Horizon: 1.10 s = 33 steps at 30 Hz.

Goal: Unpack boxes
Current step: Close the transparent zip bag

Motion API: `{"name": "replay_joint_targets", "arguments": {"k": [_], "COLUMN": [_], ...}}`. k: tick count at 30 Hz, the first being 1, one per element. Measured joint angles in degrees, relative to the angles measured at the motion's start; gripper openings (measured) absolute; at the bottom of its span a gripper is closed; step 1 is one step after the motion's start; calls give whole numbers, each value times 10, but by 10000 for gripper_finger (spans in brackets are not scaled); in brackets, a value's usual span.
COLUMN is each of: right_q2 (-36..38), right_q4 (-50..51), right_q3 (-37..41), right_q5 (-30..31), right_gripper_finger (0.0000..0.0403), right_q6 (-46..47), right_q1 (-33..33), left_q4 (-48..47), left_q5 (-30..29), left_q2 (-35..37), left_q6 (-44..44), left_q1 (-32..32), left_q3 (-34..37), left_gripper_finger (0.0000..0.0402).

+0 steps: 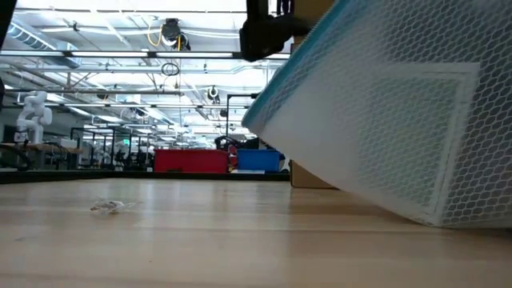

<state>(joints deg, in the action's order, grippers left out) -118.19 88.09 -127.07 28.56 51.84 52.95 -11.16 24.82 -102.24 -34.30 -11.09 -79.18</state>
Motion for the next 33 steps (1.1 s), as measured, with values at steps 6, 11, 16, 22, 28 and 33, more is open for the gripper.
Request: {"name": "replay_joint_targets", "arguments": {"k": [6, 11, 16, 22, 28, 33], "right_q2": [0, 0, 0, 0, 0, 0], "right_q4": [3, 5, 6, 6, 7, 7], "right_q3": [0, 0, 0, 0, 0, 0], "right_q5": [0, 0, 0, 0, -1, -1], "right_gripper_finger": [0, 0, 0, 0, 0, 0], "right_q6": [-2, -2, -2, -1, -4, -3], "right_q1": [0, 0, 0, 0, 0, 0], "left_q4": [-98, -187, -193, -186, -150, -128], "left_q5": [-26, -115, -160, -210, -228, -221], "left_q2": [15, 37, 33, 5, -18, -30], "left_q6": [40, 121, 143, 163, 162, 163], "left_q1": [6, 7, 1, -4, -7, -5], "left_q3": [0, 0, 0, 0, 0, 0], "left_gripper_finger": [366, 359, 359, 359, 358, 316]}}
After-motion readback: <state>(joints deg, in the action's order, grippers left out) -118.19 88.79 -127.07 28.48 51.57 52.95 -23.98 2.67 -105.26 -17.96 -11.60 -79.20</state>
